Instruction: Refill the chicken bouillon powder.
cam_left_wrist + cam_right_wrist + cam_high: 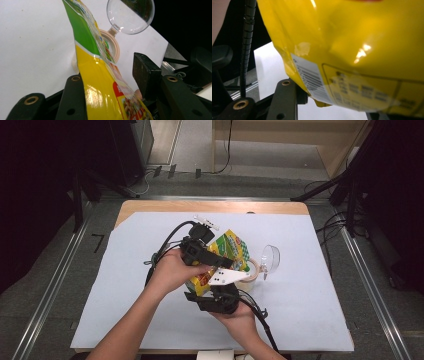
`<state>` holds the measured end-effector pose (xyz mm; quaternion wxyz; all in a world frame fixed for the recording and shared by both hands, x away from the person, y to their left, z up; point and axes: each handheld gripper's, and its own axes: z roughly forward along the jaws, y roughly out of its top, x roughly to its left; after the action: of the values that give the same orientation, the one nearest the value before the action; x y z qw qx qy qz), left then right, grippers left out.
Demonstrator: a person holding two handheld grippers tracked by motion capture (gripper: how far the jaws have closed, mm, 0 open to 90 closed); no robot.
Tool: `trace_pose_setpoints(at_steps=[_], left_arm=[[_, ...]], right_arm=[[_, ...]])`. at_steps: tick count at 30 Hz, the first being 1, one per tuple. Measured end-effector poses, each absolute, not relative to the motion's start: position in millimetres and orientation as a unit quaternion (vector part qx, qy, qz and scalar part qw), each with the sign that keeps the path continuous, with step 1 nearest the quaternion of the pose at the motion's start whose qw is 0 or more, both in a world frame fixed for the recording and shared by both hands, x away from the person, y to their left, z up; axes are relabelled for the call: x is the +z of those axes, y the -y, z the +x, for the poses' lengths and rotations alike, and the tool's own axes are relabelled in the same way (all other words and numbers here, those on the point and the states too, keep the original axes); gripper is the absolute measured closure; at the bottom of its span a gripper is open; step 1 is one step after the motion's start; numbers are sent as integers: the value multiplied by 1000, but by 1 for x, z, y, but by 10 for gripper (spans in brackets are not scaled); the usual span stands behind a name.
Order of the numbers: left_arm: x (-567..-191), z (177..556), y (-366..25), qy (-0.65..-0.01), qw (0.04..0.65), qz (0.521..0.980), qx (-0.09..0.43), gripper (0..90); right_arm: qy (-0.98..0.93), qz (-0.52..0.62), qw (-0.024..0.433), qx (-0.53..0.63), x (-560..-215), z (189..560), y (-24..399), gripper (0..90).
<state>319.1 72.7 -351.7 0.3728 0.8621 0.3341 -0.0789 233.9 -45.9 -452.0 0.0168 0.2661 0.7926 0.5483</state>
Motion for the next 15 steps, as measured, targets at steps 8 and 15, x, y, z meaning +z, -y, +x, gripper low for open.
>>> trace_pose_setpoints(at_steps=[8, 15], left_arm=[[-348, 318, -74, -351, 370, 858, -64, 722], [-345, 317, -72, -356, 367, 857, -55, 732]], right_arm=[[-806, 243, 36, 538, -449, 231, 42, 564], [-820, 219, 60, 526, -448, 229, 37, 527]])
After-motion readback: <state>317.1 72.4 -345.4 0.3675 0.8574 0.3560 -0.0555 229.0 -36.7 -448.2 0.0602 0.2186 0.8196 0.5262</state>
